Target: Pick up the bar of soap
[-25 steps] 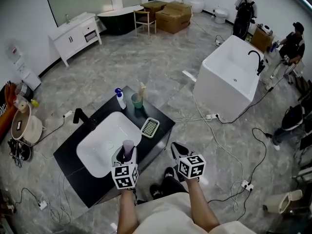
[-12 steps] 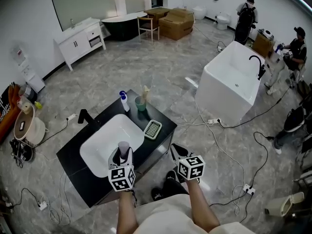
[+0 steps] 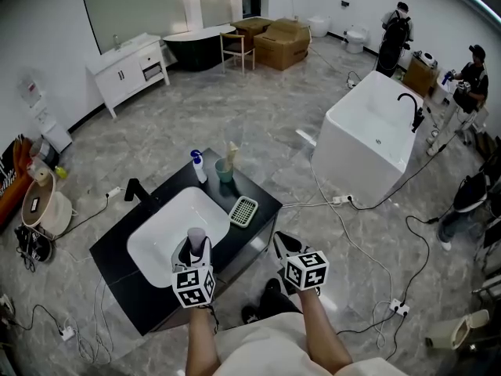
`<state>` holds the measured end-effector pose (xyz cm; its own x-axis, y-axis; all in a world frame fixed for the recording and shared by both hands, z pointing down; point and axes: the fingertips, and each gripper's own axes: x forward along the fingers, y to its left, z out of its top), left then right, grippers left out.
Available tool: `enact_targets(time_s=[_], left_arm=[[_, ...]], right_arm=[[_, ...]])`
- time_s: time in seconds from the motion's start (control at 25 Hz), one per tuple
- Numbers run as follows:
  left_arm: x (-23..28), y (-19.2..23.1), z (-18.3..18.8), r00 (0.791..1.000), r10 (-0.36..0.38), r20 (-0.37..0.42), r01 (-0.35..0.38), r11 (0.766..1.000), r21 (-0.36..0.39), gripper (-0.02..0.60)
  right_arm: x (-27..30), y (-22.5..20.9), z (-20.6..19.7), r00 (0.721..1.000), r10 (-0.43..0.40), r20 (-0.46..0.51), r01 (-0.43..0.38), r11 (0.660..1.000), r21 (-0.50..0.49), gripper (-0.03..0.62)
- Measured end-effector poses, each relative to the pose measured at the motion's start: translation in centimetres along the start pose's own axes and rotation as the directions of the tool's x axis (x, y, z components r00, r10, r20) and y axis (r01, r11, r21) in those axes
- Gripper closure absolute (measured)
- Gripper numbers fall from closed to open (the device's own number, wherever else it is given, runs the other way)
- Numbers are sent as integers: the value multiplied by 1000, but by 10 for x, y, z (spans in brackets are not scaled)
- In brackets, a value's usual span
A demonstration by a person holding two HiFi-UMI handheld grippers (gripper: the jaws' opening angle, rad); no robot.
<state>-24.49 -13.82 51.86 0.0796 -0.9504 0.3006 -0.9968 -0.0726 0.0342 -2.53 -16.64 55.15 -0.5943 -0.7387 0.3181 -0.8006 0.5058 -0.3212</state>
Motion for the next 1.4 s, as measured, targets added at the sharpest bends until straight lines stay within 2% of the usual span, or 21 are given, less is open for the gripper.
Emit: enact_targets(time_s=[0.6, 1.04, 1.24, 1.4], left_arm=[[2, -6, -4, 1000, -17, -19, 17, 999, 32, 380], [3, -5, -4, 1000, -15, -10, 15, 1000, 12, 380], [4, -5, -5, 1000, -17, -15, 17, 1000, 17, 380], [5, -4, -5, 1000, -14, -15, 14, 1000, 13, 380]], right_arm=[[-1, -3, -5, 1000, -6, -6, 6, 1000, 18, 589], [0, -6, -2, 1000, -7, -10, 7, 1000, -3, 589], [3, -3, -3, 1000, -16, -16, 15, 999, -45, 589], [5, 0, -4, 1000, 2, -17, -2, 999, -34, 589]])
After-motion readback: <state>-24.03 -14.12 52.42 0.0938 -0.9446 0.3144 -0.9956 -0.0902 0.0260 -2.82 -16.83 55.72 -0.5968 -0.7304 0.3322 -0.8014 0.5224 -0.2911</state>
